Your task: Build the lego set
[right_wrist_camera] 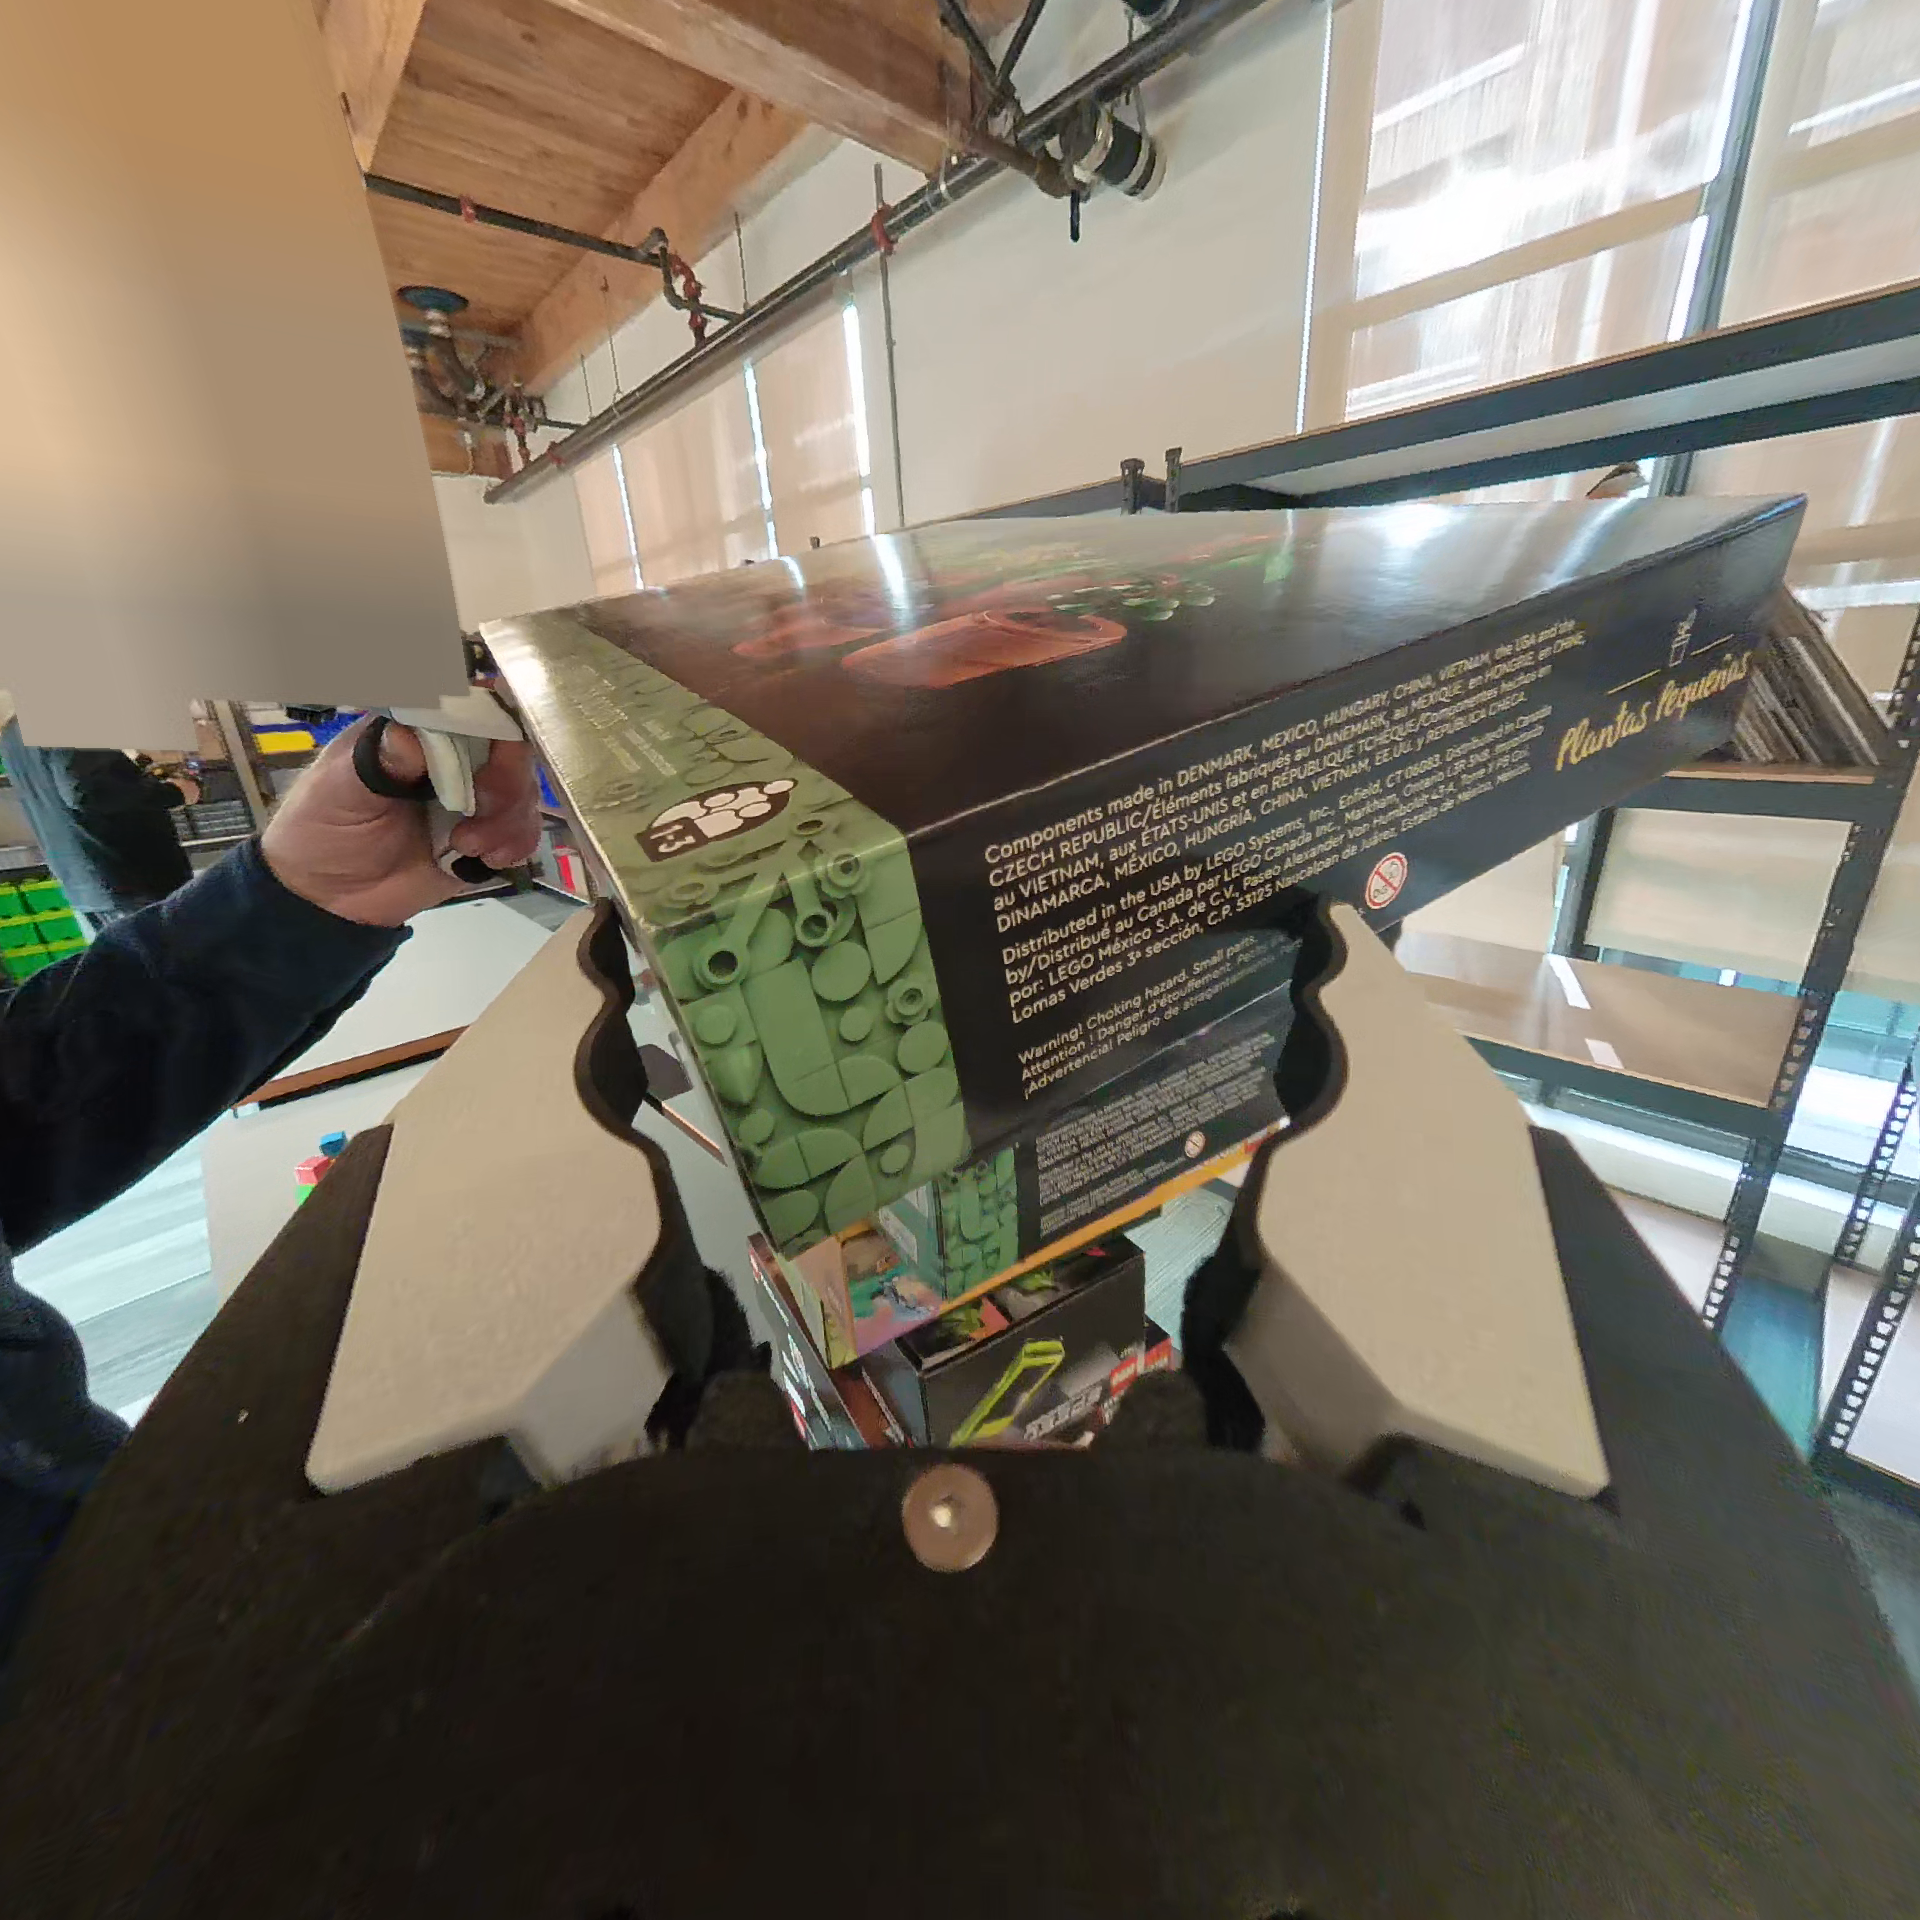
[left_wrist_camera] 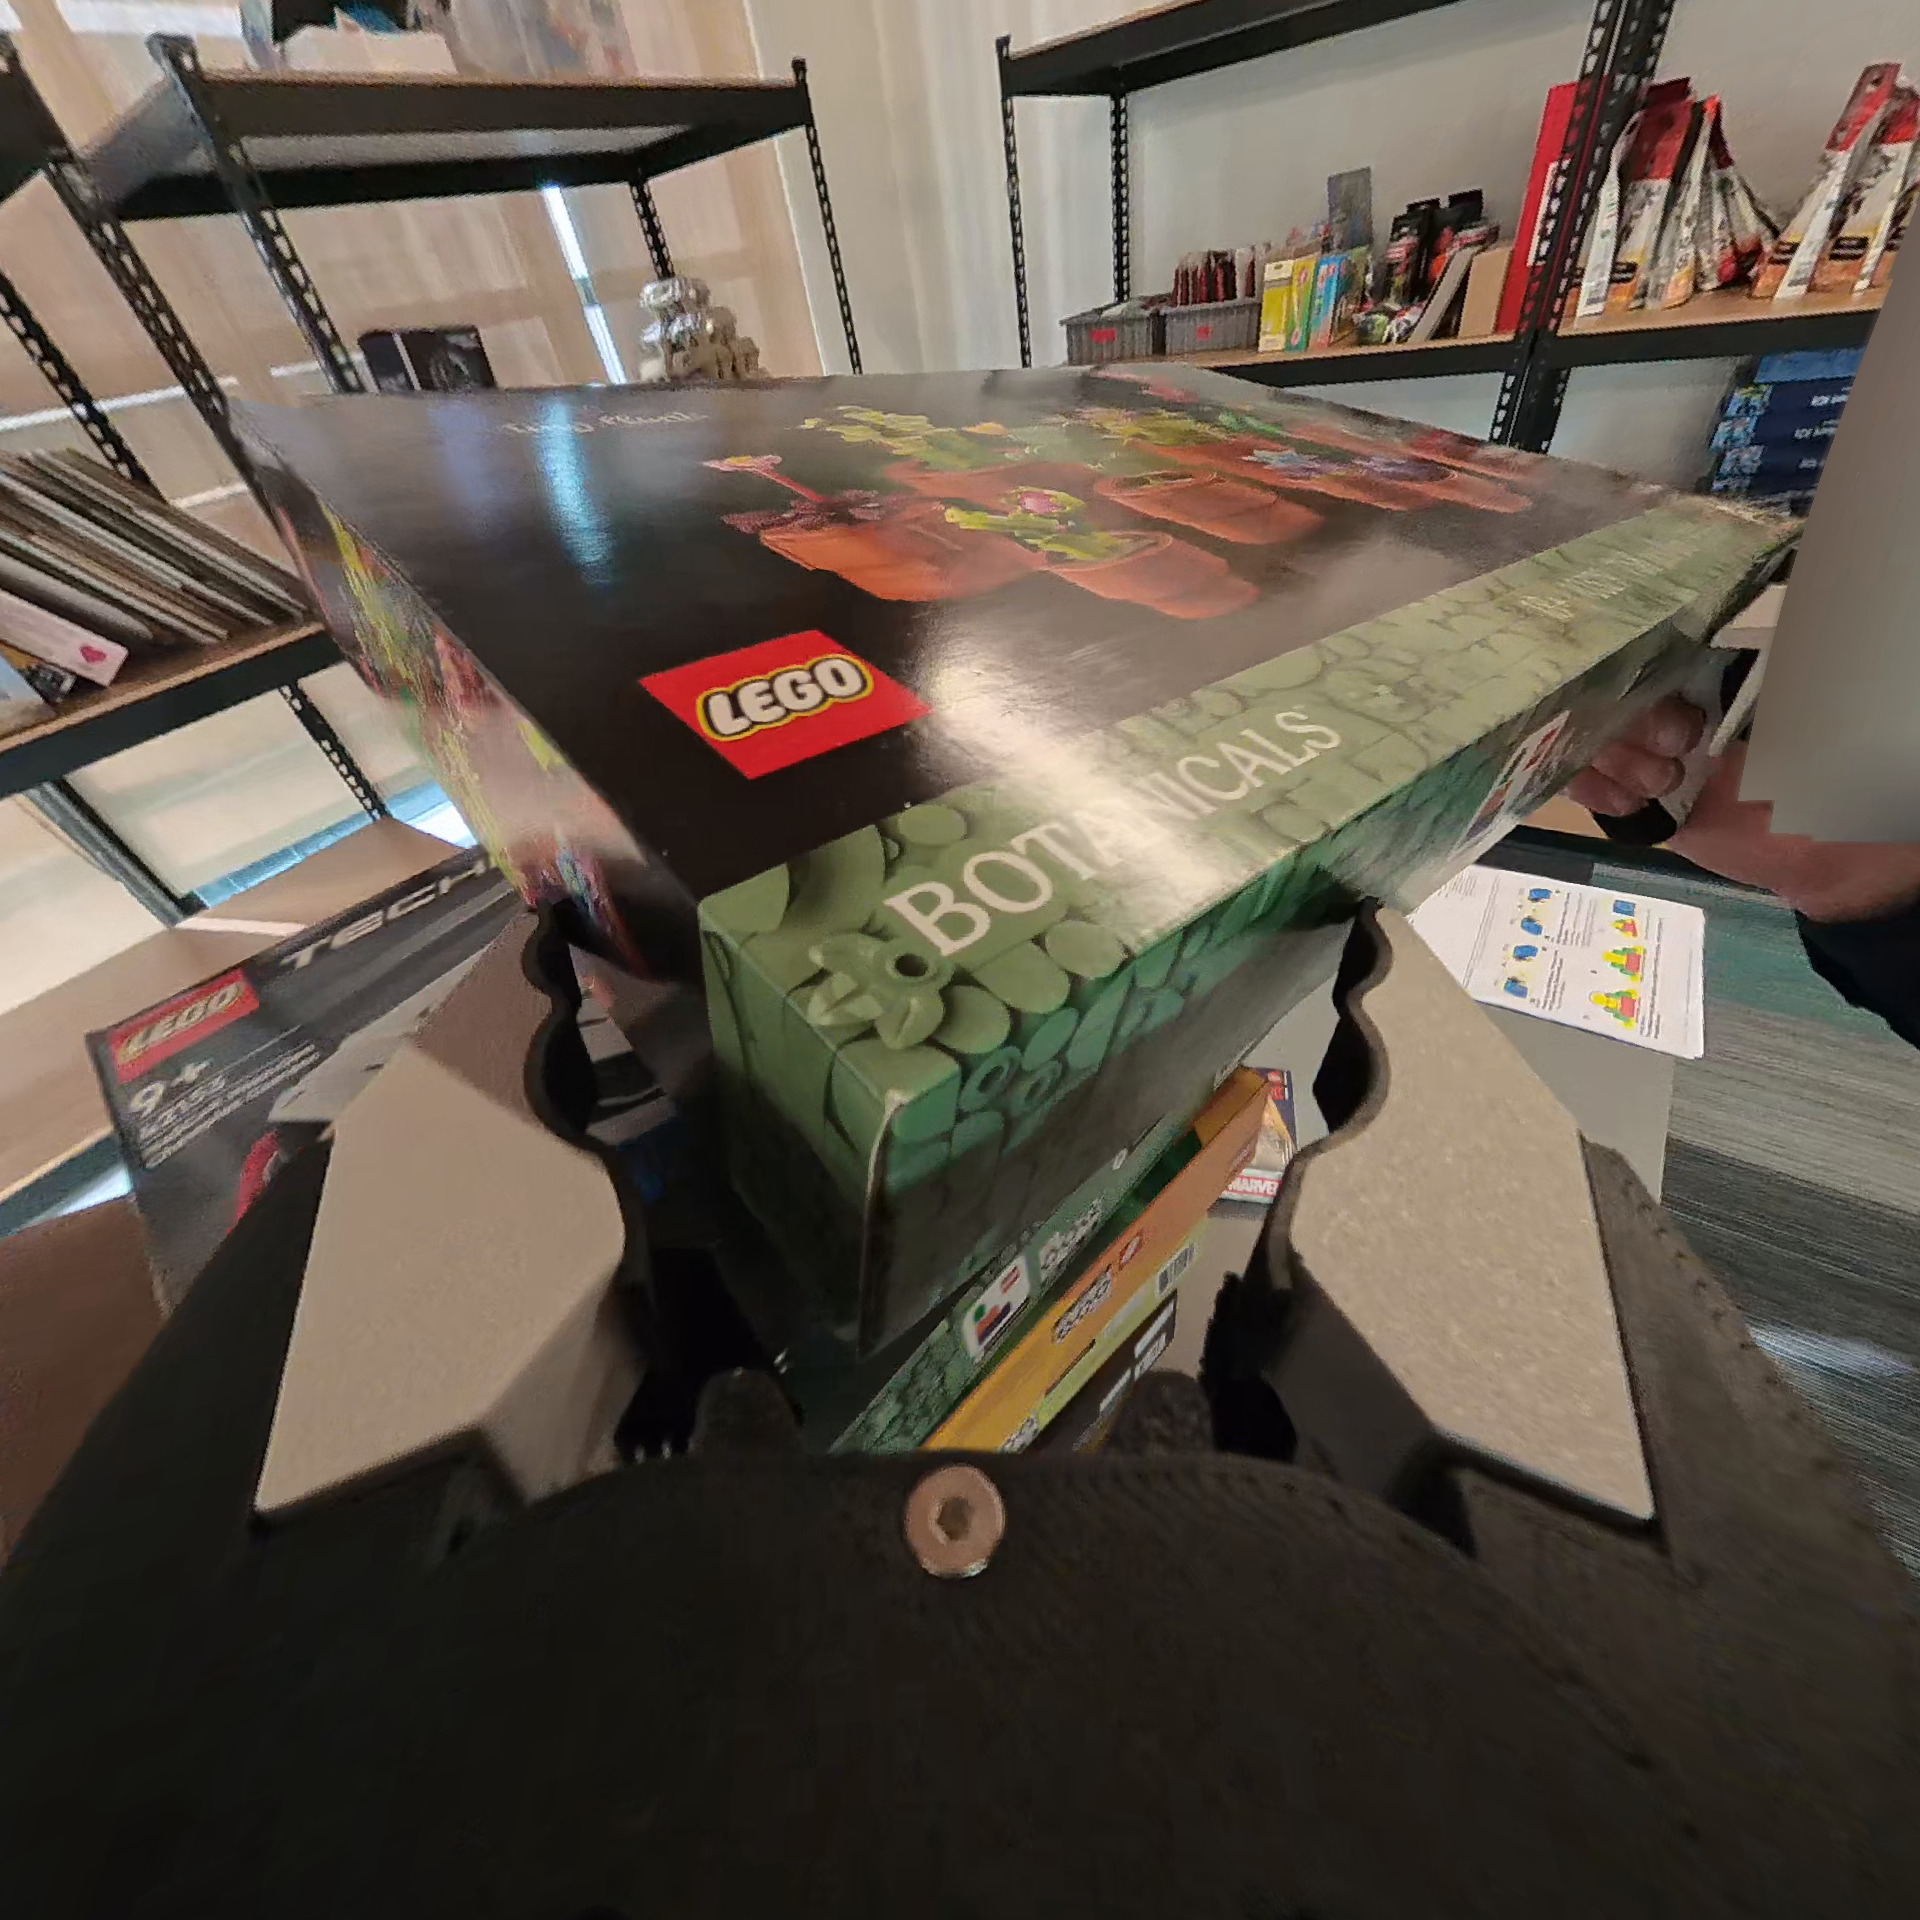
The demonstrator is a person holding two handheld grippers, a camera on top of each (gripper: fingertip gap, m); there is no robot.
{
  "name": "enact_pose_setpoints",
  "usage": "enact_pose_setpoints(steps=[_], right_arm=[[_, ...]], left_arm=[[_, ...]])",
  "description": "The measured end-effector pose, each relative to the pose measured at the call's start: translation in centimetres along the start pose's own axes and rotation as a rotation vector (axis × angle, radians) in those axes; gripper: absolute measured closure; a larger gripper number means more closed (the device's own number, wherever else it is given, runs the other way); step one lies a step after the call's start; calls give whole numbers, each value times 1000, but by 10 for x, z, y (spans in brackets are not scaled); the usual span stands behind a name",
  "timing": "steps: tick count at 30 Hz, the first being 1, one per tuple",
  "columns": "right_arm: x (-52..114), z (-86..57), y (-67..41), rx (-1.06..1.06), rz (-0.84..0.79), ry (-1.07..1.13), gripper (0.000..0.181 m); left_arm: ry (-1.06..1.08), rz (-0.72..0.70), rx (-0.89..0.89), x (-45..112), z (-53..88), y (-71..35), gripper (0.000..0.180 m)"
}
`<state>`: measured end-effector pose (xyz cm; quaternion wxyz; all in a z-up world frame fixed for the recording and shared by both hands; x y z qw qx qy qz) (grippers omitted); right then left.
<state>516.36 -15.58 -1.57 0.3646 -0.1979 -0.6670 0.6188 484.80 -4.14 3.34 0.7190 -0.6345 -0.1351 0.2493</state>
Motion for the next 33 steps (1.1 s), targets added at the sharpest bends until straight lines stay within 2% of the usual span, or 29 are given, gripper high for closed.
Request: enact_pose_setpoints(steps=[5, 23, 29, 33], right_arm=[[-32, 7, -3, -34, -16, 40, 56], [-215, 30, -24, -53, -98, 276, 51], [-272, 44, 0, 10, -25, 375, 49], [-304, 51, 30, 115, -53, 421, 49]], left_arm=[[1, -28, 33, 14, -30, -8, 32], [251, -106, 64, 80, -182, -31, 33], [360, -77, 56, 100, -229, -13, 34], [422, -46, 26, 113, -256, 7, 31]])
Point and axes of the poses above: each gripper's, where its closed fingertips meet, x out along the fingers, y out of its underside, z = x × y across the jaws, the point moved 5 cm from there along -x, back along the fingers, and after that the axes turned 5 degrees about -y, right-handed, at the moved point
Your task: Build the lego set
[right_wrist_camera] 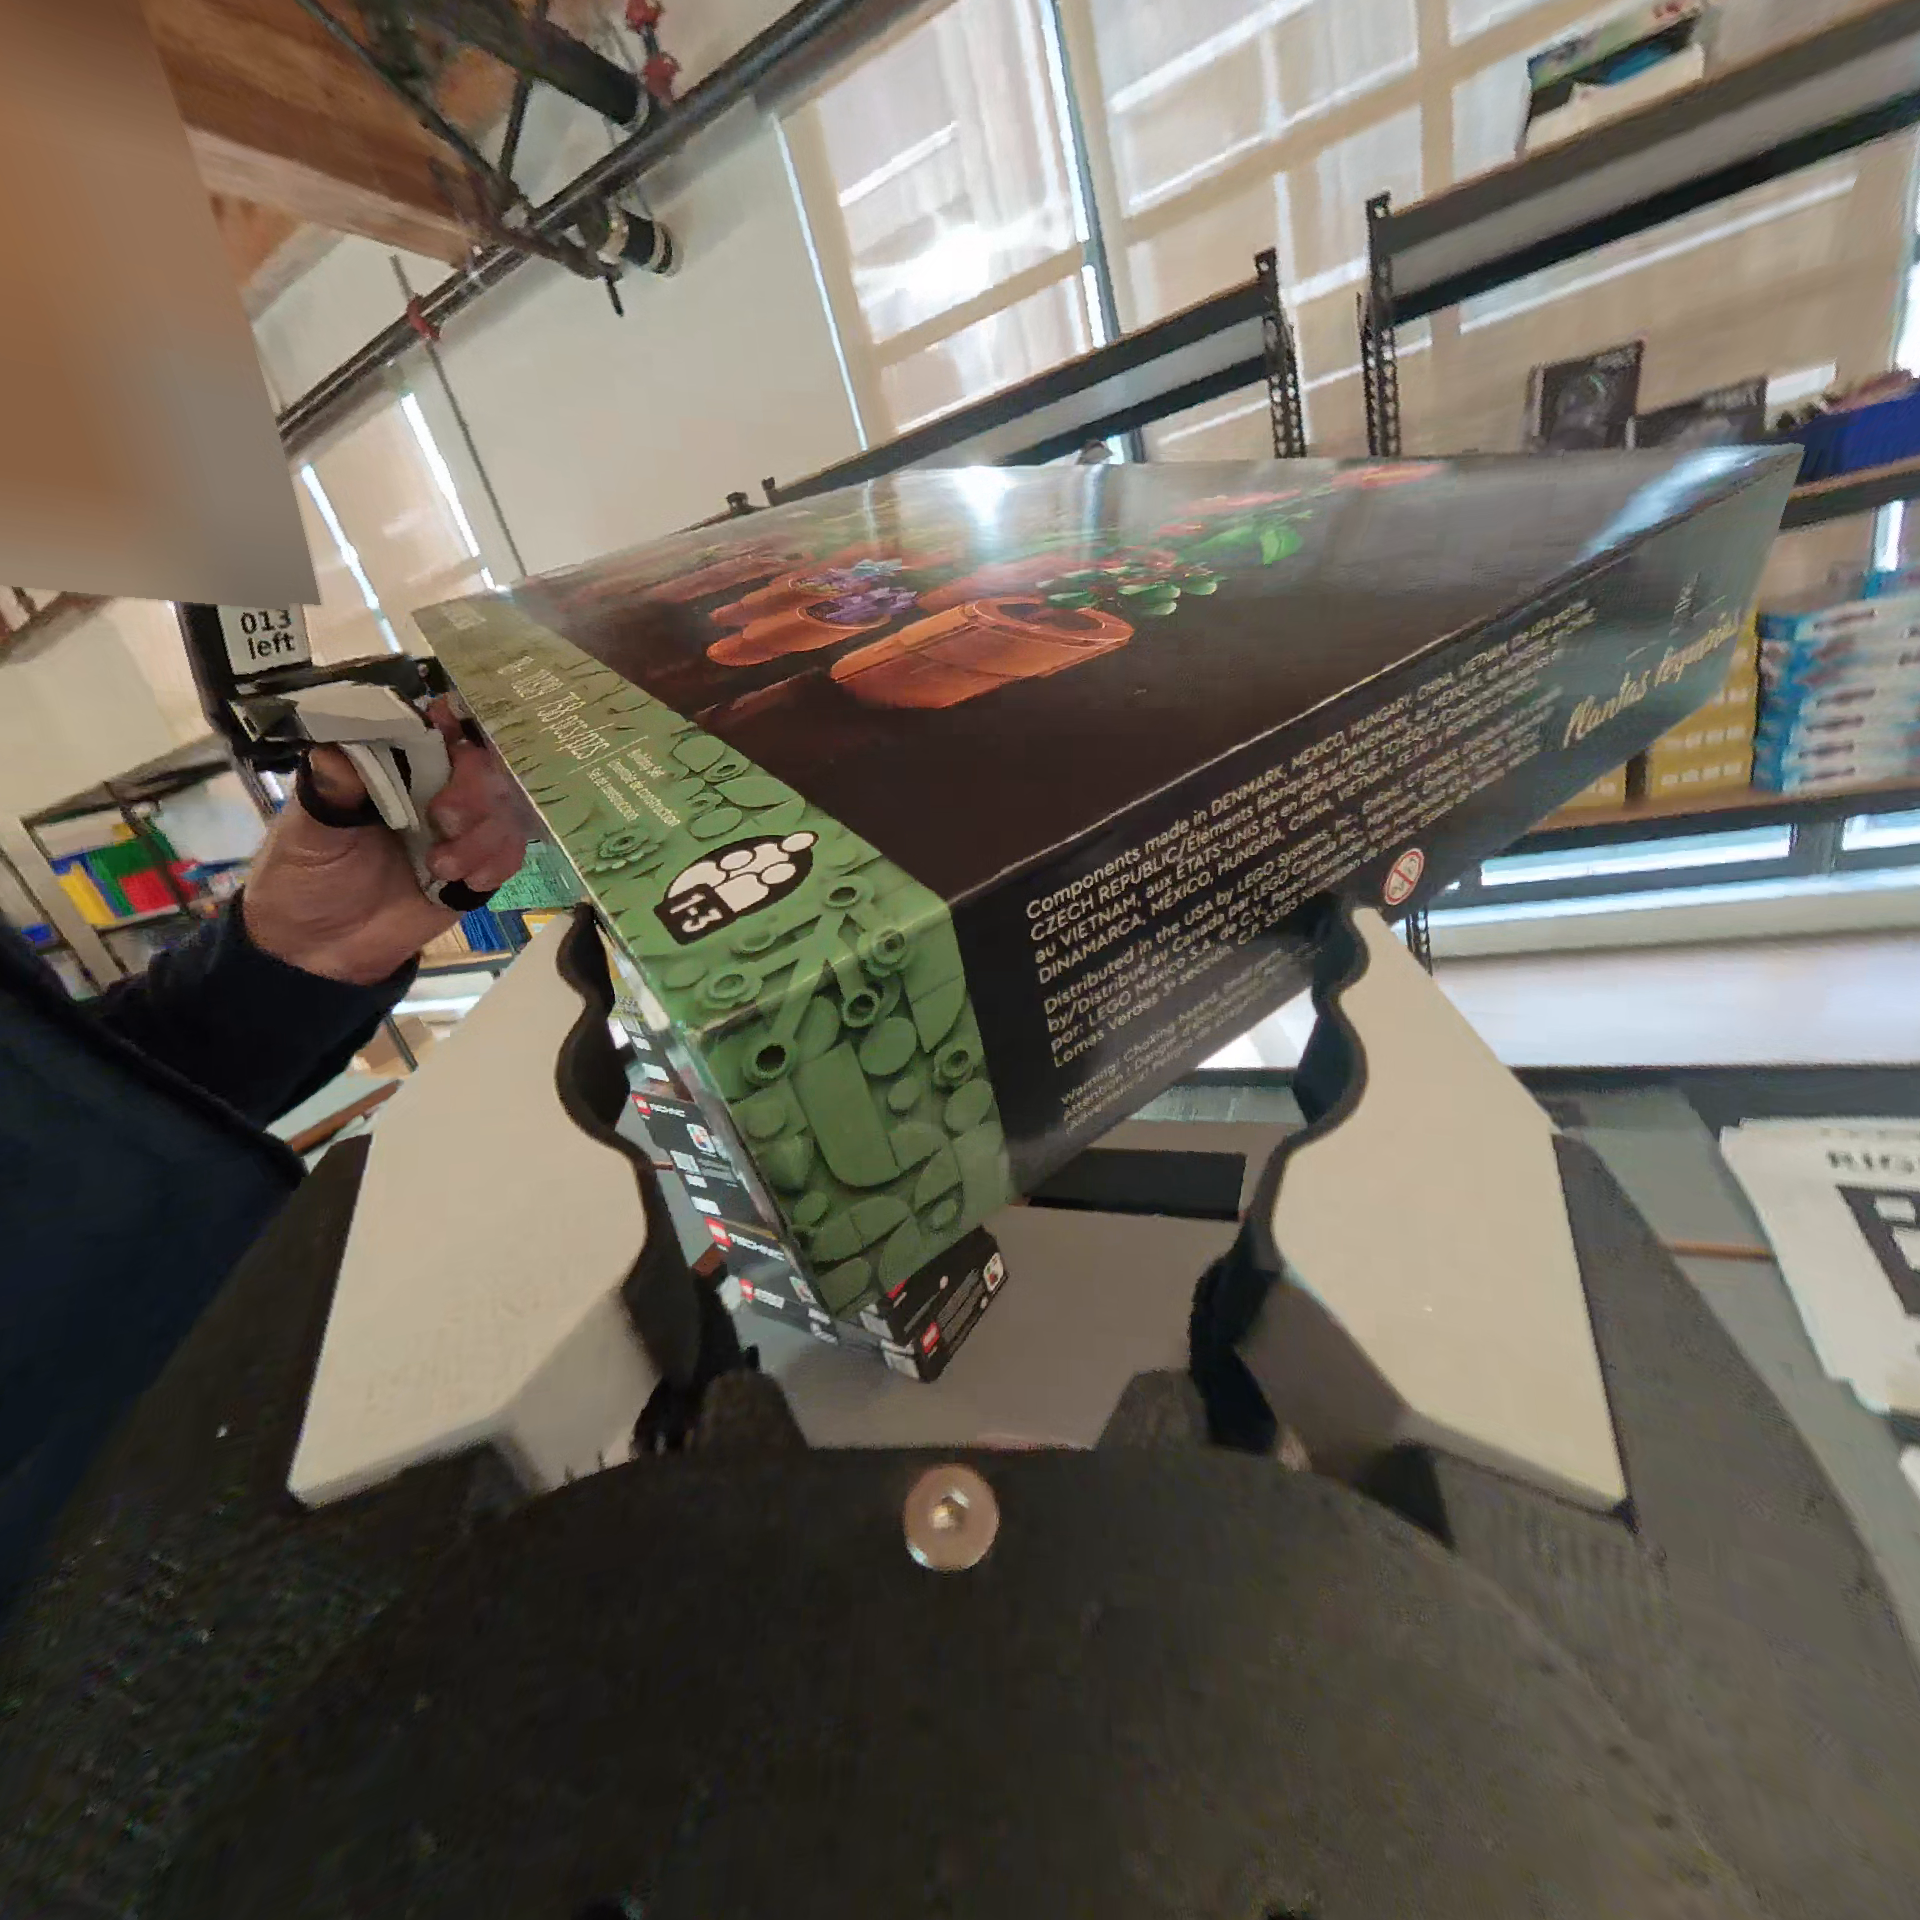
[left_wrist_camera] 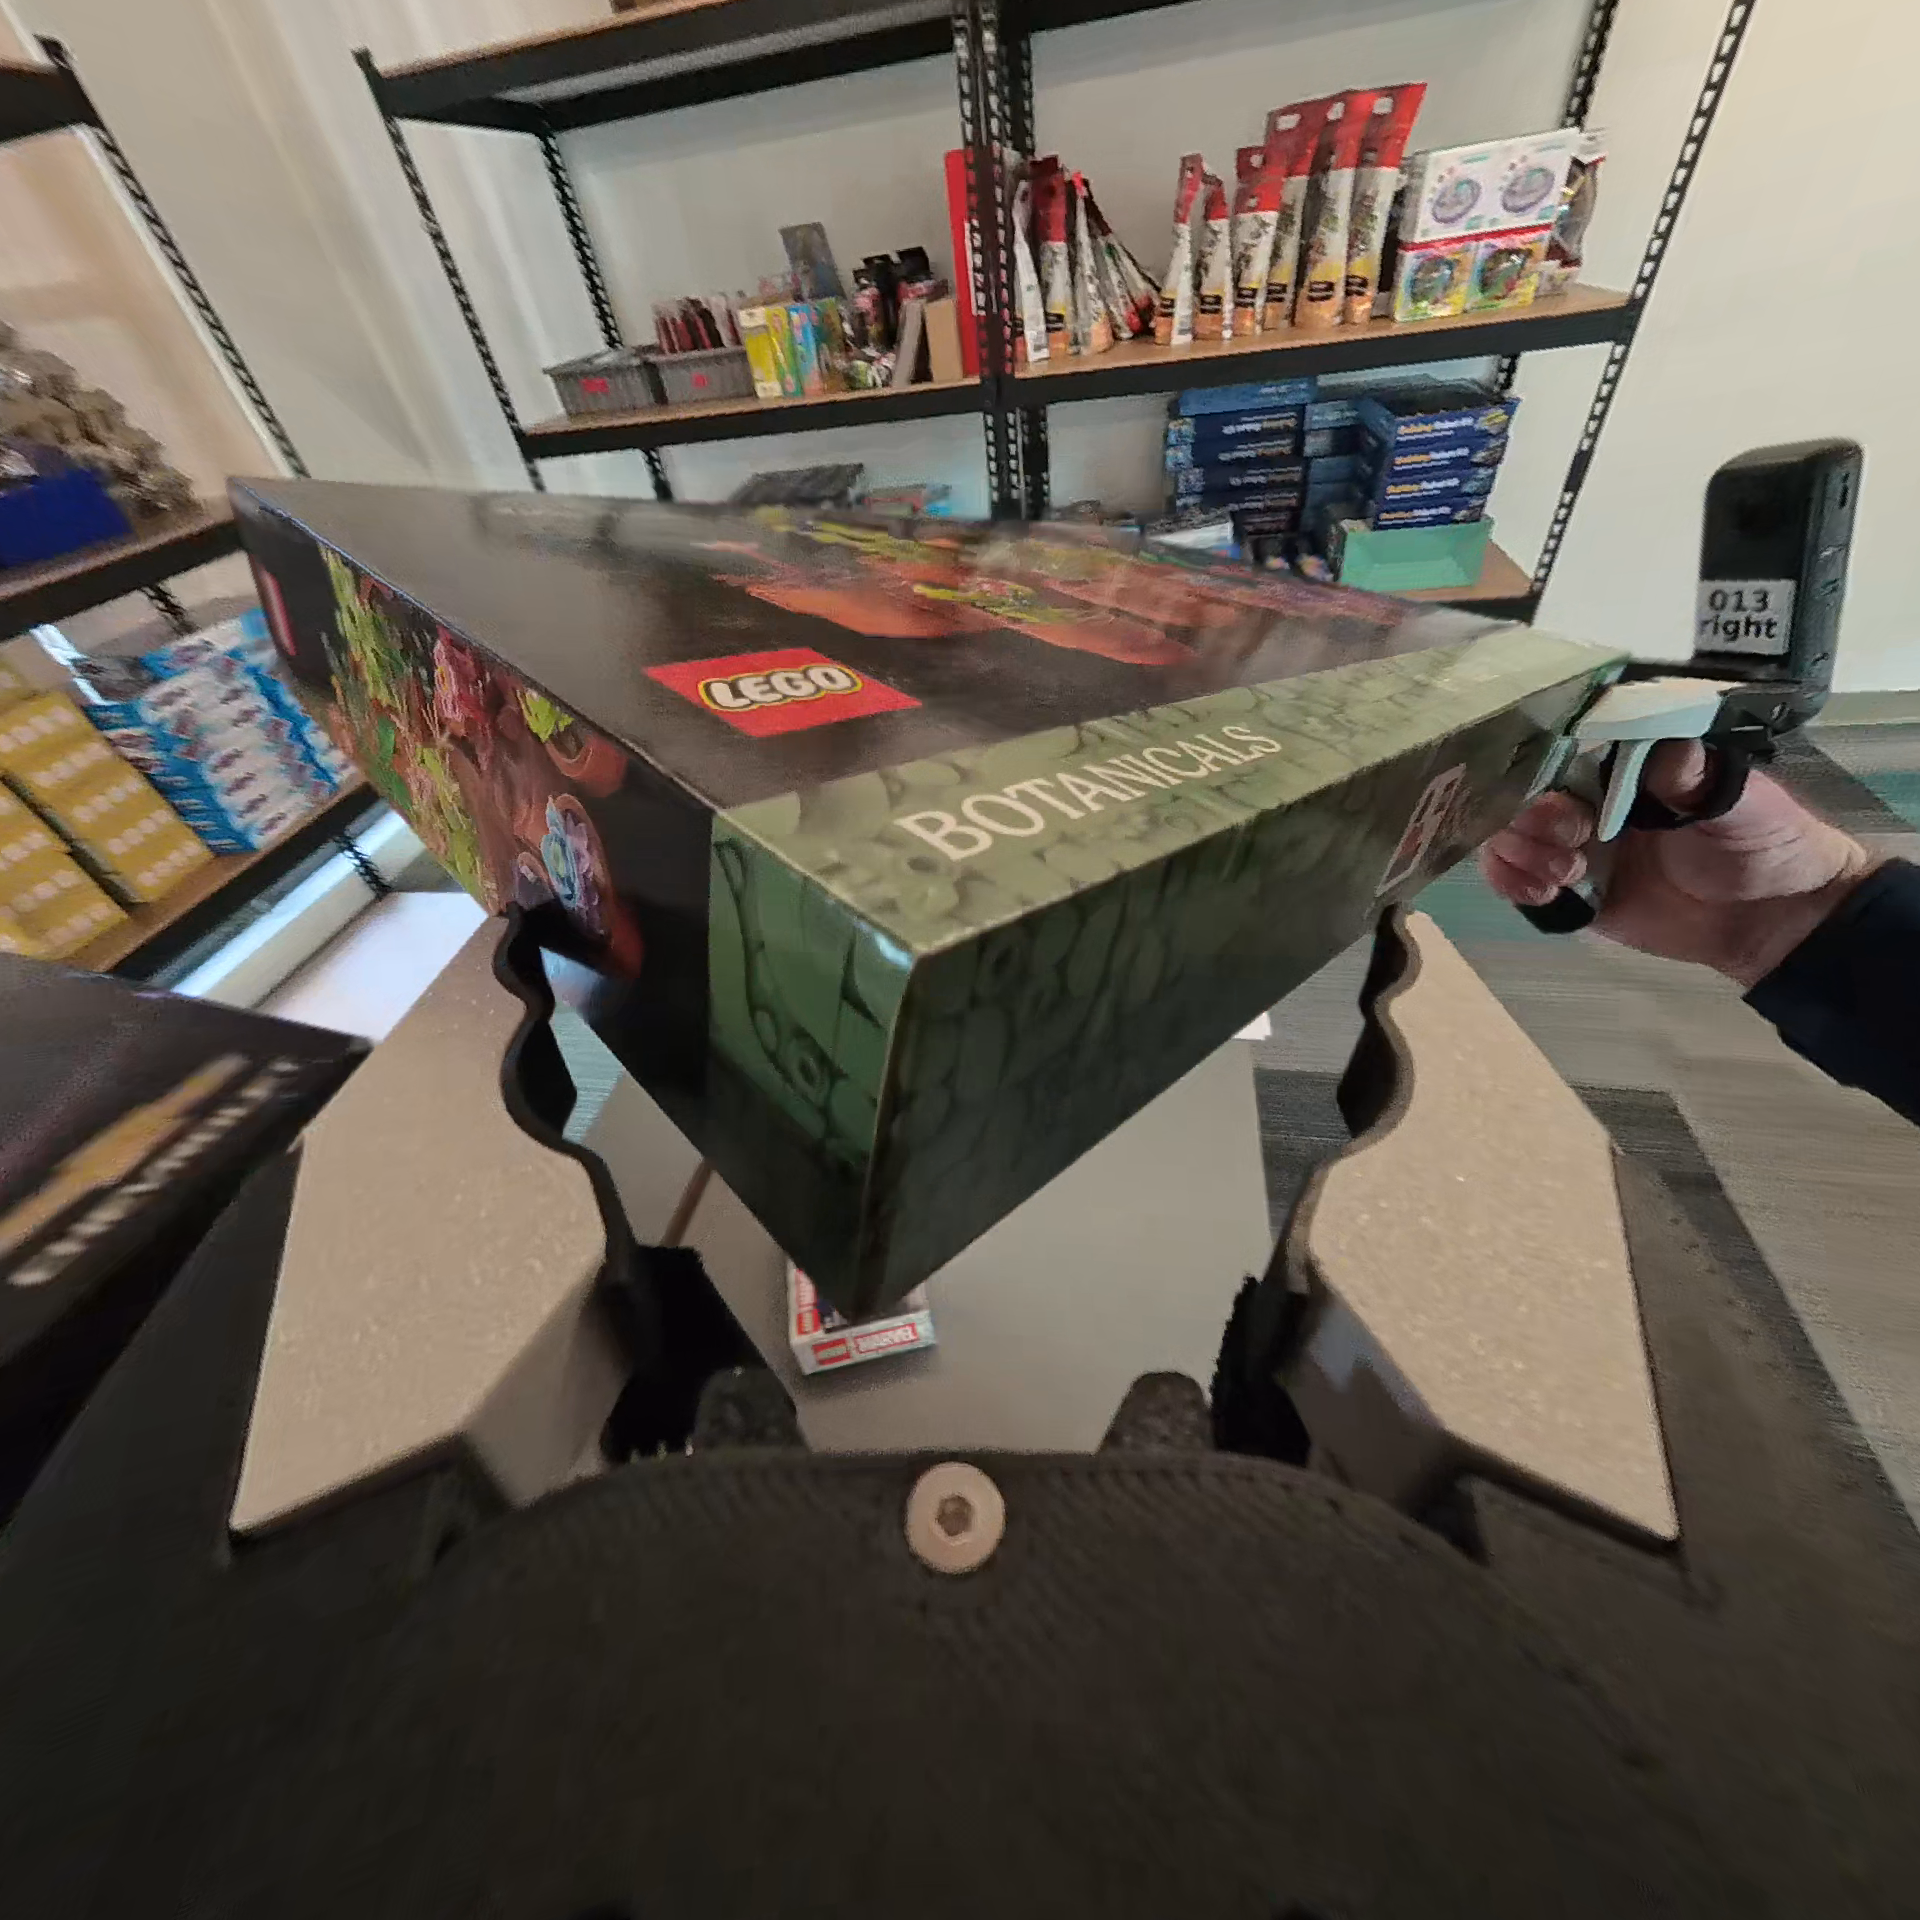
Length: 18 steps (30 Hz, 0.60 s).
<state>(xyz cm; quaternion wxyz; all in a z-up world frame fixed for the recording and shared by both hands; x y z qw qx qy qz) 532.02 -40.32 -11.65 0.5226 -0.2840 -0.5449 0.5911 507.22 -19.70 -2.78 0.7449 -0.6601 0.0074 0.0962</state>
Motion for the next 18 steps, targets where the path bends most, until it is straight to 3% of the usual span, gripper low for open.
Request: enact_pose_setpoints(steps=[15, 18], right_arm=[[-88, -28, 137, 345, 54, 138, 48], [-100, -34, 170, 411, 91, 173, 47]], left_arm=[[140, 207, -131, 48, -49, 121, 35], [177, 252, -222, 56, -52, 161, 35]])
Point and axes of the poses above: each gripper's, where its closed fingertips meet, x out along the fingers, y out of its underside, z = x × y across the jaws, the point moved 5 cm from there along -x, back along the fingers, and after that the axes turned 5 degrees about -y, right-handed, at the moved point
